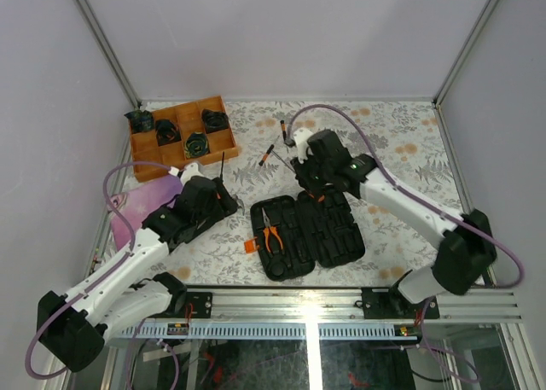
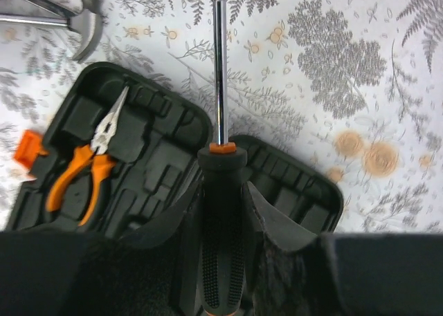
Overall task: Sort the tools into containers
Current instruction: Pick up the screwdriver from the center of the board, then move the storage box to the center of the board.
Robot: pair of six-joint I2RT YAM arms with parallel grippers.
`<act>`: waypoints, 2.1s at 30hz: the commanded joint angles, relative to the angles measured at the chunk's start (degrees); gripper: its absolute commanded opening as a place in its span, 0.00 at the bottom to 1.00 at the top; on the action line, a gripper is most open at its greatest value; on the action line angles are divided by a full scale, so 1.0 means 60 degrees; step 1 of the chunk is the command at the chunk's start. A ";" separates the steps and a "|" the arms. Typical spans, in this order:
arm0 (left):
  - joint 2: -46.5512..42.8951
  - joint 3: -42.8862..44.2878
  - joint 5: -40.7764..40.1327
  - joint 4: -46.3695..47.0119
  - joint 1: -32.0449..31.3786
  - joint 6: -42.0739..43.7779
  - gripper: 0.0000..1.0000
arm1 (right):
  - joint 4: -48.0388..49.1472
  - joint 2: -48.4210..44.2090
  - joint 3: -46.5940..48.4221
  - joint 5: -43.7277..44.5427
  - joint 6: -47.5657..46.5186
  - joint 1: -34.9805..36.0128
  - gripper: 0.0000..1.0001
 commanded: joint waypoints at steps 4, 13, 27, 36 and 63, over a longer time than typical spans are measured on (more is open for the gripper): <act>0.0789 -0.0189 0.0675 0.1371 0.0046 0.0231 0.64 | 0.1454 -0.2689 -0.2014 0.0294 0.2635 0.0063 0.00; 0.2357 -0.0118 0.1286 0.2316 0.0270 0.0492 0.64 | 0.1283 -0.4682 -0.3999 0.0470 0.4255 0.0066 0.00; 0.4476 -0.0101 0.2842 0.3876 0.0618 0.0722 0.53 | 0.1558 -0.6330 -0.6029 0.0731 0.5862 0.0064 0.00; 0.5567 -0.0125 0.3408 0.4663 0.0618 0.0647 0.39 | 0.1951 -0.6535 -0.6867 0.0671 0.6193 0.0053 0.00; 0.7046 0.1429 0.3126 0.4626 0.1071 0.0792 0.10 | 0.2723 -0.4345 -0.7009 0.0295 0.7504 0.0052 0.00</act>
